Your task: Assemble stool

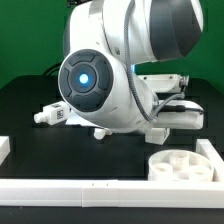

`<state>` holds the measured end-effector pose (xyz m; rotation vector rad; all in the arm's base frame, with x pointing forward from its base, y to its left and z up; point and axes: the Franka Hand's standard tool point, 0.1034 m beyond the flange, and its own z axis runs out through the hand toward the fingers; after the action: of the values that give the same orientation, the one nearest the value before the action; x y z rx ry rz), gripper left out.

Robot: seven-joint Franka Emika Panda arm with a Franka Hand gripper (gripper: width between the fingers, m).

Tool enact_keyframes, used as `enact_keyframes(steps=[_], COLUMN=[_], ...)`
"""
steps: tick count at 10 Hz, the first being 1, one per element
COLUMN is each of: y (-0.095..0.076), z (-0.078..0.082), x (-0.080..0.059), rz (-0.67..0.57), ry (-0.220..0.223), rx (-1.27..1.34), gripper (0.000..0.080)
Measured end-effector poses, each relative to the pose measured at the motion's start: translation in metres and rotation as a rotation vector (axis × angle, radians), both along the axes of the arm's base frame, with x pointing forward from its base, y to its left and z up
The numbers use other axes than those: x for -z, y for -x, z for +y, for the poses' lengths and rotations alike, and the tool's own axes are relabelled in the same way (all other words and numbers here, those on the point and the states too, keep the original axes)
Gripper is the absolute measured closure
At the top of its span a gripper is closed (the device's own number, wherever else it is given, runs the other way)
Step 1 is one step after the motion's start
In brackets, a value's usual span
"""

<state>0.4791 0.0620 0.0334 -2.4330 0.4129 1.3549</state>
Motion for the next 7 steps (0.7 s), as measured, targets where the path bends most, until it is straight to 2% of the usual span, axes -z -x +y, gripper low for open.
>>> enact_keyframes(steps=[1,2,4,6,7], y=[0.001,0.008,0.019,0.022,0.022], z=[0.001,0.003,0.005,0.007,0.007], x=[0.002,0.010,0.024,0.027,0.027], rz=[0.006,0.042,0.095,0.099,0.099], ry=[0.002,0.015,0.012,0.009,0.008], rx=[0.002,0.012,0.017,0.012,0.011], gripper=[0.0150,0.0150,0.0150,0.0150,0.0237])
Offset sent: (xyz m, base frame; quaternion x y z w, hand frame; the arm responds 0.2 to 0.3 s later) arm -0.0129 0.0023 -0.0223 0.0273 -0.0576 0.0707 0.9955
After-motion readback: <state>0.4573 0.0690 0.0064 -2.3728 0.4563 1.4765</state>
